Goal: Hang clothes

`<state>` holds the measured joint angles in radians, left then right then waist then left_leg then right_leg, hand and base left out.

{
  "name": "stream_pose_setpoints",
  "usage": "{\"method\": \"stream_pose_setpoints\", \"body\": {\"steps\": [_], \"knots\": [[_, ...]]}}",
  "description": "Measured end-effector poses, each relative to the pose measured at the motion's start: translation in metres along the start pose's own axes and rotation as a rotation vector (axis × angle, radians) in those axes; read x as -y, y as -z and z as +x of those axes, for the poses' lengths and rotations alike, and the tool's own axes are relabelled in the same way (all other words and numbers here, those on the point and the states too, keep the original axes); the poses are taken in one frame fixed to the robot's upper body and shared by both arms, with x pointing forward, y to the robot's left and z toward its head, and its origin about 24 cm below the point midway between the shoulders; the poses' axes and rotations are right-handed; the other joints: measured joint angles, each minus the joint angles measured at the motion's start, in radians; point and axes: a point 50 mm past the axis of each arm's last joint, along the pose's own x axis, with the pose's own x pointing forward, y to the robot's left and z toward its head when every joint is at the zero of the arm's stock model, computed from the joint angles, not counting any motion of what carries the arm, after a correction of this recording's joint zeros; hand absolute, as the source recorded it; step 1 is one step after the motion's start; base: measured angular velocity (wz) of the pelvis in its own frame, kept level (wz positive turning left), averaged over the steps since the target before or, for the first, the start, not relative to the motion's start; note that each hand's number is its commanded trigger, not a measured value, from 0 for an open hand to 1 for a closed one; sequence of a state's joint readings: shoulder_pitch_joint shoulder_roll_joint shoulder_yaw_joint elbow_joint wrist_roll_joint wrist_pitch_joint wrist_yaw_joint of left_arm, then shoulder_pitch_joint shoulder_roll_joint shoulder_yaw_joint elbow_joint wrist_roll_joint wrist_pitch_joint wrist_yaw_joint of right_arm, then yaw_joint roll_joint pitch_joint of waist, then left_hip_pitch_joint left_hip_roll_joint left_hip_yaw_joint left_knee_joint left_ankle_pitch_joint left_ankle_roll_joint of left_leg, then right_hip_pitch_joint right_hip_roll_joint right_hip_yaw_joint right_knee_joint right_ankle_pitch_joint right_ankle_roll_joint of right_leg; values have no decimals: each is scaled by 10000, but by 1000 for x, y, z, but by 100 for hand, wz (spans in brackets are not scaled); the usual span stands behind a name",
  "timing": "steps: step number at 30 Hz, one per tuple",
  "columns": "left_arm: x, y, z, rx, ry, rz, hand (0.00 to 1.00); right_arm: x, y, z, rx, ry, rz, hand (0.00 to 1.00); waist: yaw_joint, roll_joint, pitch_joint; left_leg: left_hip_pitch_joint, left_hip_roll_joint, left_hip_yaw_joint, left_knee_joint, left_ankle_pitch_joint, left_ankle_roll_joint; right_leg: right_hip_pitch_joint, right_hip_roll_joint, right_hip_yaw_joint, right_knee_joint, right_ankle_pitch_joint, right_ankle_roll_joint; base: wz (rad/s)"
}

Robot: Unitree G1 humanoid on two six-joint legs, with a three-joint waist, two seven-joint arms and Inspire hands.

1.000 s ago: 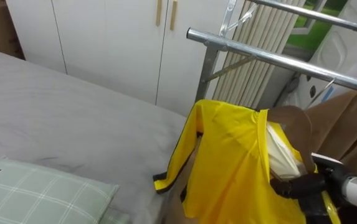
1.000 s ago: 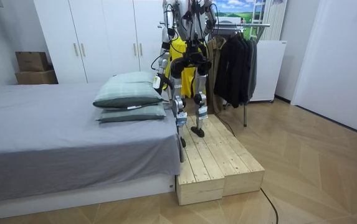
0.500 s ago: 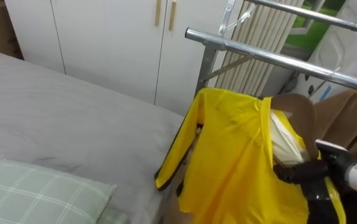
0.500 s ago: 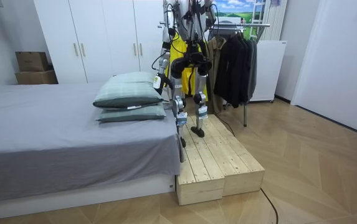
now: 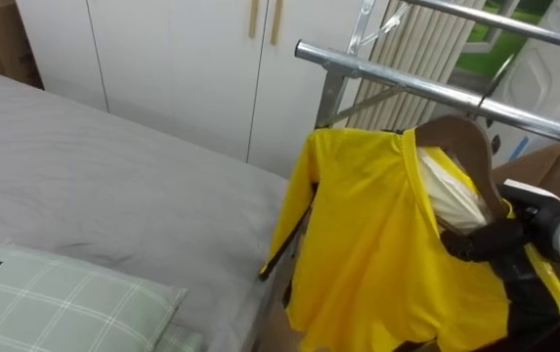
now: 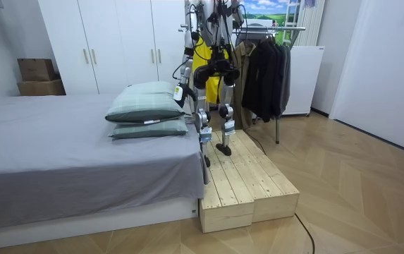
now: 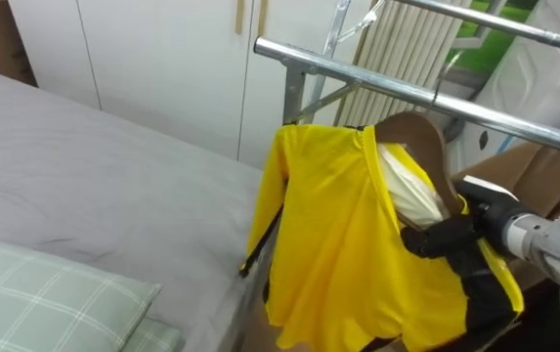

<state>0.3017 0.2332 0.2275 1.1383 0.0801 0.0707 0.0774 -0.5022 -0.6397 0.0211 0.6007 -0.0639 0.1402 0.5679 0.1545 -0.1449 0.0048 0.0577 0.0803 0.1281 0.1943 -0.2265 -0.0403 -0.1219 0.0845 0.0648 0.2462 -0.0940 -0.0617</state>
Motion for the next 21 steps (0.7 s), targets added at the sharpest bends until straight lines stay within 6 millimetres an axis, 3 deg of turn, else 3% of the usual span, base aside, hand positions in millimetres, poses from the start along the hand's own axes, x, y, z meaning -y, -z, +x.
{"method": "stream_pose_setpoints", "body": {"steps": [13,21], "knots": [[0,-5,0,227,0,-14,0,-1,-6,0,773,-106,775,100,163,-13,0,-33,-4,-96,7,0,-2,19,-28,-73,-52,-1,0,1],[-2,-7,0,339,-47,-42,0,-7,15,2,454,-721,2218,100,242,-176,53,93,-30,-241,46,5,0,215,-70,-161,-127,-13,7,4]]}}
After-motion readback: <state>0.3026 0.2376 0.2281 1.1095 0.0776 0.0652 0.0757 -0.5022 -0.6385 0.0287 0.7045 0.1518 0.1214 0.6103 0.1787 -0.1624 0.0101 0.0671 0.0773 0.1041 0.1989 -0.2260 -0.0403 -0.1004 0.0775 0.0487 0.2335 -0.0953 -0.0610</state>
